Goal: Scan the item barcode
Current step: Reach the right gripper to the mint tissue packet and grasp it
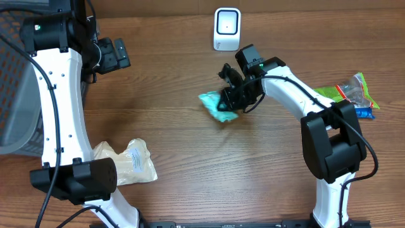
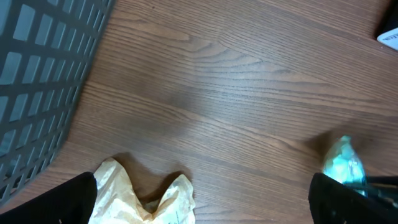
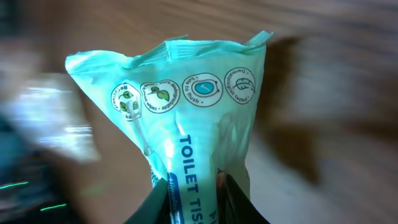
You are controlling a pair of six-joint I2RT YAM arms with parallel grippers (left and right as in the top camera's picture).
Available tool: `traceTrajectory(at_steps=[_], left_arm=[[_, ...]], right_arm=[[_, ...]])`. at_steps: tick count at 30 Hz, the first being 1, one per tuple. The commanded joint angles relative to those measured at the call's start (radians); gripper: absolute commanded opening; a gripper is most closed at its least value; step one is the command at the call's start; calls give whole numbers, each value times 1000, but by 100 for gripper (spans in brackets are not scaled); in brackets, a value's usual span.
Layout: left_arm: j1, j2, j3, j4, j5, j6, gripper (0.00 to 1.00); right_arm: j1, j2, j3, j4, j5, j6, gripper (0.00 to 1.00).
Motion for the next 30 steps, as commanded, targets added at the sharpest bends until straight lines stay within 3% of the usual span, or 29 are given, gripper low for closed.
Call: traceTrajectory(at_steps=[1, 3, 5, 8, 9, 12, 18, 23, 28, 30], left_arm=[[4, -13, 14, -2, 4, 26, 100], [4, -13, 14, -2, 4, 26, 100], [4, -13, 14, -2, 4, 26, 100], [4, -13, 14, -2, 4, 26, 100], [4, -13, 14, -2, 4, 26, 100], [4, -13, 14, -2, 4, 26, 100], [4, -13, 14, -2, 4, 26, 100], [4, -13, 14, -2, 4, 26, 99], [4, -13, 14, -2, 4, 26, 100], [4, -13, 14, -2, 4, 26, 100]], right_arm=[[-34, -32, 14, -34, -373, 116, 4], [-45, -32, -10, -74, -409, 132, 4], [-50, -32, -32, -90, -342, 159, 16], [-59, -32, -63, -88, -117, 272, 32], [-68, -32, -73, -87, 46, 342, 45], [-79, -32, -73, -89, 320, 441, 54], [-93, -47, 97, -199, 380, 317, 54], [10, -83, 292, -352, 420, 201, 54], [125, -85, 239, -441, 434, 484, 53], [149, -85, 168, -411, 433, 529, 53]])
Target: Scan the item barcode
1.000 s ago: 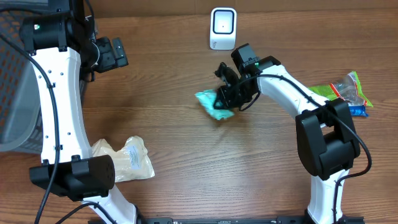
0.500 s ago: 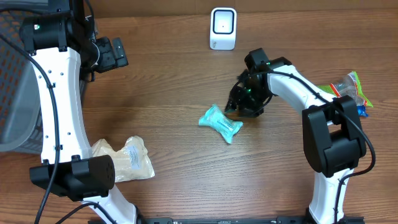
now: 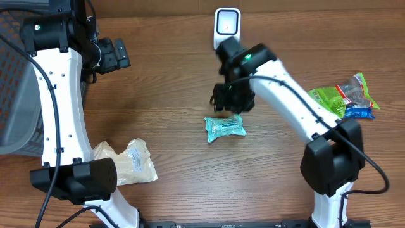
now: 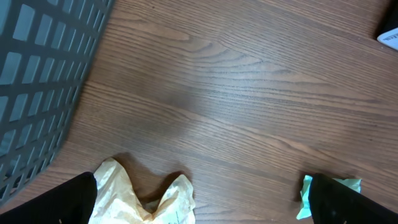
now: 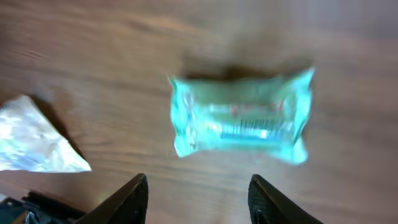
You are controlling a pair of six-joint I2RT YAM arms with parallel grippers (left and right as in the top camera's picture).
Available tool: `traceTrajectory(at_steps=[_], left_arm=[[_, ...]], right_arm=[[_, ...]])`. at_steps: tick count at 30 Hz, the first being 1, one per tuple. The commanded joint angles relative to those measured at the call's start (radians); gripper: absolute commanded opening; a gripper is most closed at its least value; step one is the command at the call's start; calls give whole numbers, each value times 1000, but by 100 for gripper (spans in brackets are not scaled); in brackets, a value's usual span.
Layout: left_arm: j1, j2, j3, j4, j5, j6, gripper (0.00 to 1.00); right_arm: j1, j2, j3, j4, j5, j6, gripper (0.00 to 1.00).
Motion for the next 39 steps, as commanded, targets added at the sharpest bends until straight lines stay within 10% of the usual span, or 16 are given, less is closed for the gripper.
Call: traceTrajectory(at_steps=[1, 16, 26, 32, 34, 35, 39], left_arm=[[4, -13, 14, -2, 5, 26, 100], [4, -13, 14, -2, 5, 26, 100], [4, -13, 14, -2, 5, 26, 100], [4, -13, 14, -2, 5, 26, 100], [4, -13, 14, -2, 4, 26, 100], [4, -13, 14, -2, 4, 26, 100], [4, -13, 14, -2, 4, 26, 100]], right_arm=[[11, -13, -97, 38, 14, 115, 53], [28, -13, -388, 284, 322, 58, 53], [-23, -24, -301, 356, 462, -240, 57], [-30, -44, -214, 317, 23, 189, 60], [-28, -38, -233, 343, 18, 325, 72], [-24, -33, -246, 358, 23, 393, 95], [-11, -28, -329, 436, 64, 614, 100]])
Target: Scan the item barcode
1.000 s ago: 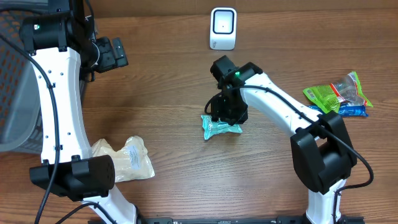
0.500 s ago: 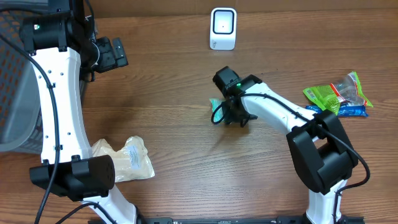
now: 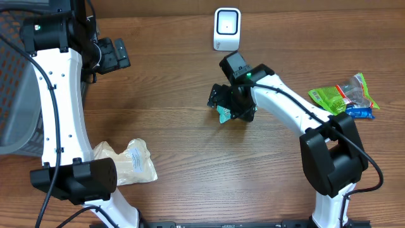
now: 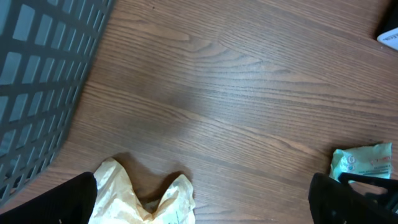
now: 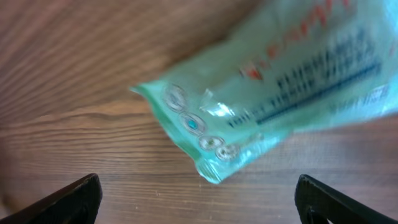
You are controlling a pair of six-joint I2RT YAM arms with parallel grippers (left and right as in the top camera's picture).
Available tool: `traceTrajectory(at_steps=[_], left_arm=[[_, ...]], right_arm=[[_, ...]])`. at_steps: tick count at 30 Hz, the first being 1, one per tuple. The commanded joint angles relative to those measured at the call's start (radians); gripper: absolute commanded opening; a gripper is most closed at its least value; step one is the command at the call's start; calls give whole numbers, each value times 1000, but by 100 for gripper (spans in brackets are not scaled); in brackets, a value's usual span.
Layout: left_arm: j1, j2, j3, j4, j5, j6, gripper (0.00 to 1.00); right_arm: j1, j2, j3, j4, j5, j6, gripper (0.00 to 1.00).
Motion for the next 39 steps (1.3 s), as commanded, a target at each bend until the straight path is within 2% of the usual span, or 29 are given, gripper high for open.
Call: traceTrajectory(at_steps=[1, 4, 6, 8, 10, 11, 15, 19, 22, 25, 26, 27, 28, 30, 32, 35, 39], left_arm=[[5, -13, 14, -2, 4, 26, 100], [5, -13, 14, -2, 4, 26, 100], [5, -13, 14, -2, 4, 26, 99], [5, -13, 14, -2, 4, 26, 100], [5, -13, 14, -2, 4, 26, 100], [5, -13, 14, -2, 4, 26, 100], [5, -13, 14, -2, 4, 26, 100], [5, -13, 14, -1, 4, 26, 99], [5, -13, 14, -2, 4, 26, 100], [5, -13, 14, -2, 4, 26, 100], [5, -13, 14, -2, 4, 26, 100], [5, -13, 14, -2, 4, 26, 100], [5, -13, 14, -1, 5, 26, 100], [5, -13, 14, -2, 5, 26, 100], [5, -13, 14, -2, 5, 26, 100], [5, -13, 14, -2, 4, 26, 100], [5, -13, 14, -2, 4, 26, 100]], right_arm=[[10, -11, -59, 42, 32, 241, 100], [10, -11, -106, 135, 53, 309, 98], [10, -11, -126, 192, 58, 333, 93], [14, -11, -136, 239, 72, 330, 68], [15, -11, -136, 246, 82, 317, 56], [15, -11, -136, 245, 84, 312, 53], [15, -12, -136, 264, 64, 193, 30], [8, -13, -123, 290, -27, 19, 32], [-9, -21, -75, 277, -112, -213, 49], [-27, -47, 20, 150, -77, -515, 65], [-36, -52, 66, 91, -25, -625, 73], [-48, -52, 118, 29, 37, -777, 86], [-55, -52, 137, 9, 55, -903, 91], [-76, -51, 140, -4, 56, -1205, 91], [-128, -10, 134, 27, 13, -1391, 91], [-194, 61, 134, 56, -133, -1471, 89], [-259, 101, 134, 7, -317, -1592, 86]])
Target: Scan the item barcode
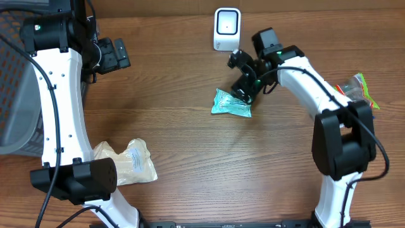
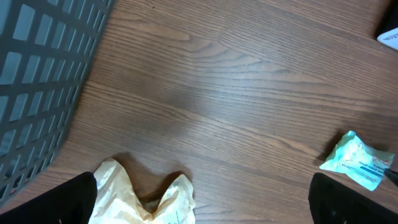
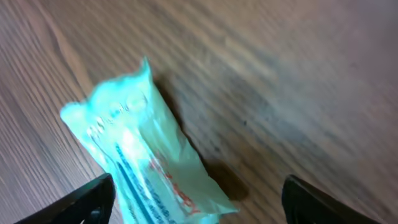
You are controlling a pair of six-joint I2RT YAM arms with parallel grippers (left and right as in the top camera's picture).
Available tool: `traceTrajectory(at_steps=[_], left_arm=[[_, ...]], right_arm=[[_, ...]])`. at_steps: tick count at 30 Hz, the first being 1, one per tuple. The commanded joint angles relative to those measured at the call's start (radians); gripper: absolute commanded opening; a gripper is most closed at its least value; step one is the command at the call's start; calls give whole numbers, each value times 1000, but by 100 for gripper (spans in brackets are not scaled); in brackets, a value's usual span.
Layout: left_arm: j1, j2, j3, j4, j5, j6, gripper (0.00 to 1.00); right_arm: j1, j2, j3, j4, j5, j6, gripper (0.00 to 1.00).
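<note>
A teal toilet-tissue packet (image 1: 230, 103) lies flat on the wooden table, in front of the white barcode scanner (image 1: 226, 28). My right gripper (image 1: 245, 87) hangs open just over the packet's right end. In the right wrist view the packet (image 3: 146, 168) lies between and below the wide-apart fingers of the gripper (image 3: 208, 199). My left gripper (image 1: 116, 54) is raised at the back left, open and empty. Its wrist view shows the packet (image 2: 359, 163) far to the right and a corner of the scanner (image 2: 389, 37).
A crumpled cream bag (image 1: 128, 161) lies at the front left, also under the left gripper (image 2: 143, 194). Green and blue snack packs (image 1: 351, 94) sit at the right edge. A grey mesh basket (image 2: 37, 74) stands off the left side.
My right gripper has moved right and back toward the scanner, still open. The packet has turned and now lies a little farther back, mostly uncovered in the overhead view. The left arm is unchanged.
At first my right gripper was shut on the teal packet, holding it left of itself. Then the packet lay flat on the table with the gripper open above it. After that the open gripper was low over the packet; now it is at the packet's right end.
</note>
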Motion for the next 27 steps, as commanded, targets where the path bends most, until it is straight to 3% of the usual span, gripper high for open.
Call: traceTrajectory(at_steps=[1, 7, 11, 14, 19, 21, 23, 27], left_arm=[[5, -13, 14, -2, 4, 26, 100], [5, -13, 14, -2, 4, 26, 100], [5, -13, 14, -2, 4, 26, 100], [5, -13, 14, -2, 4, 26, 100], [4, -13, 14, -2, 4, 26, 100], [5, -13, 14, -2, 4, 26, 100], [5, -13, 14, -2, 4, 26, 100], [5, -13, 14, -2, 4, 26, 100]], right_arm=[[-27, 13, 9, -26, -193, -161, 86], [-30, 83, 8, -32, -242, -180, 83], [-34, 144, 8, -29, -230, -175, 69], [-41, 144, 8, -29, -230, -163, 65], [-45, 144, 8, -79, -232, -72, 49], [-44, 144, 8, -124, -254, 7, 53], [-44, 144, 9, -166, -298, 127, 65], [-40, 144, 9, -258, -422, 388, 69]])
